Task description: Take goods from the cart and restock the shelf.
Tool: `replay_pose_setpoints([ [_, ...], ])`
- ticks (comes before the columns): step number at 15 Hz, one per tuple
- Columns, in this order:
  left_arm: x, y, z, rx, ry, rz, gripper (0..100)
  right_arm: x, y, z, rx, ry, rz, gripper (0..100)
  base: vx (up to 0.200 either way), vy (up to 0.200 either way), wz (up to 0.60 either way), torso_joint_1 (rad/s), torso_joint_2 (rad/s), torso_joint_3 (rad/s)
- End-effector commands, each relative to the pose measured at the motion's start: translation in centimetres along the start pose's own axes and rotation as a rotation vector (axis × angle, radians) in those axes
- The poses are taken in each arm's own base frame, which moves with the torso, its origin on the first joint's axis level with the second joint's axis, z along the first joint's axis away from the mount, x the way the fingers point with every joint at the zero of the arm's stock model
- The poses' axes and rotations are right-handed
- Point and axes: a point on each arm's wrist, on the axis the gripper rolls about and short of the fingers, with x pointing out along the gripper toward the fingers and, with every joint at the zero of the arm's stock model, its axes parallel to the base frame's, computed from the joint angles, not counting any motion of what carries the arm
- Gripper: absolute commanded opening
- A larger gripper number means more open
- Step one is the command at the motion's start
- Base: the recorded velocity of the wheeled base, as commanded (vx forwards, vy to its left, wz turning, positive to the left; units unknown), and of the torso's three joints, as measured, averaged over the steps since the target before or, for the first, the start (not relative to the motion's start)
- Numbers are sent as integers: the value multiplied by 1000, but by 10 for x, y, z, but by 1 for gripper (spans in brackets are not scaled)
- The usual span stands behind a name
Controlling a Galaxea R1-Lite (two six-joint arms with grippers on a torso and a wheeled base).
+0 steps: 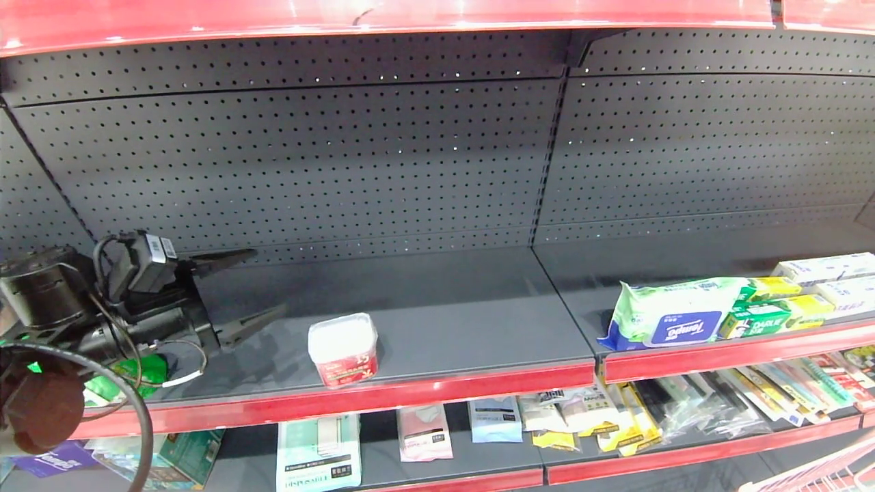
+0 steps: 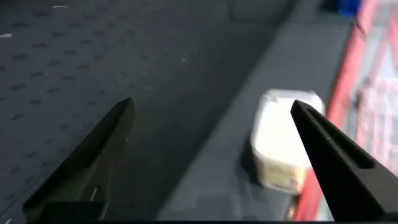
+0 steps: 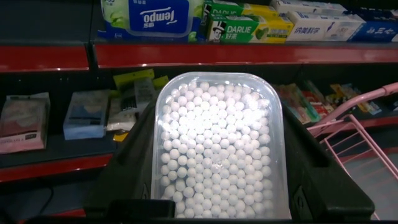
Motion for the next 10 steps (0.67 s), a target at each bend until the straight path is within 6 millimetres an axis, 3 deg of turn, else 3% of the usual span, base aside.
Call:
replay_pose_setpoints([
  [1,-7,1,4,-24,-13,58,100,0,0,0,10,0,0,0,0,0,0,0,0,0],
  [7,-17,-7,7,-137,0,267,100,0,0,0,19,2,2,0,0,0,0,0,0,0],
  [10,-25,-25,8,-282,41,442,100,0,0,0,19,2,2,0,0,0,0,0,0,0],
])
